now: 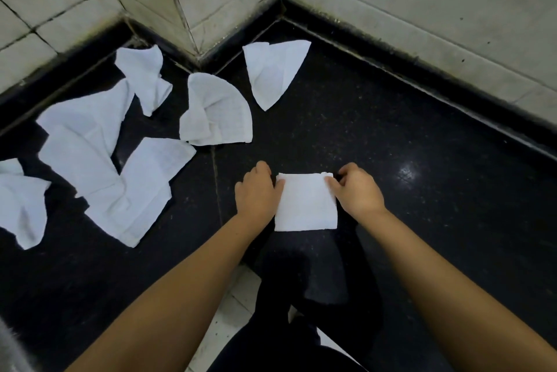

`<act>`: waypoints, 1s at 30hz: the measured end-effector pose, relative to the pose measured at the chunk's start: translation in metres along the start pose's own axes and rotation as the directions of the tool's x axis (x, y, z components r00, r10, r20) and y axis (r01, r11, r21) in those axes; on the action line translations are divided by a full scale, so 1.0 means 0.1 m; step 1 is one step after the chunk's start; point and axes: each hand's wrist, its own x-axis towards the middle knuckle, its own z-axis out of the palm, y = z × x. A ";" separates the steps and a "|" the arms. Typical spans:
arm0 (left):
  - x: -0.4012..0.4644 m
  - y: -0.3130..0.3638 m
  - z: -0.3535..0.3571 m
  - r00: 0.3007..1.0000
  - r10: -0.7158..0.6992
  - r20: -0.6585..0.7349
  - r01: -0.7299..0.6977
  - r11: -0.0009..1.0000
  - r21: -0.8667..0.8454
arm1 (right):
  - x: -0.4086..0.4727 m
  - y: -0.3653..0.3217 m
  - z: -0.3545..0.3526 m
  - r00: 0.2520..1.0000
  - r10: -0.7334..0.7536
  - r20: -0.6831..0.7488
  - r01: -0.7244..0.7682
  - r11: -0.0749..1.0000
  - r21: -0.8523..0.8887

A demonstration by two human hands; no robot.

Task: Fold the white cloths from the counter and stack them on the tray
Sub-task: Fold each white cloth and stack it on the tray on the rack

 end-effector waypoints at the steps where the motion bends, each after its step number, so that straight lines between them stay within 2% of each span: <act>1: -0.05 -0.01 0.02 1.000 -0.027 0.002 0.027 0.999 0.036 | -0.02 0.00 -0.01 1.000 0.023 0.020 -0.022 0.998 -0.063; 5: -0.23 0.00 0.14 0.997 -0.065 0.029 0.056 0.969 0.241 | -0.17 -0.07 0.03 0.995 0.068 0.079 -0.043 0.960 -0.276; 9: -0.28 0.16 0.16 0.991 -0.123 0.057 0.107 0.966 0.234 | -0.24 -0.23 0.13 0.995 0.073 0.071 -0.046 0.944 -0.327; 11: -0.28 0.21 0.13 0.984 -0.161 0.081 0.146 0.975 0.166 | -0.27 -0.25 0.14 0.994 0.067 0.083 -0.040 0.956 -0.291; 13: -0.31 0.22 0.06 0.981 -0.166 0.099 0.167 0.986 0.005 | -0.32 -0.24 0.09 0.994 0.074 0.082 -0.060 0.985 -0.163; 16: -0.40 0.22 -0.10 0.980 -0.140 0.144 0.187 0.897 -0.401 | -0.41 -0.18 -0.09 0.991 0.066 0.114 -0.091 0.968 0.236; 18: -0.49 0.24 -0.21 0.977 -0.147 0.154 0.210 0.795 -0.570 | -0.50 -0.12 -0.23 0.986 0.062 0.154 -0.135 0.840 0.525; 21: -0.68 0.30 -0.29 0.983 -0.128 0.131 0.183 0.696 -0.695 | -0.68 -0.05 -0.43 0.961 0.091 0.262 -0.264 0.591 0.762; 24: -0.89 0.39 -0.34 0.988 -0.089 0.124 0.152 0.671 -0.726 | -0.86 0.06 -0.53 0.930 0.137 0.342 -0.367 0.424 0.828; 30: -1.27 0.54 -0.36 0.978 0.016 0.209 0.145 0.669 -0.729 | -1.39 0.38 -0.62 0.898 0.221 0.380 -0.429 0.248 0.869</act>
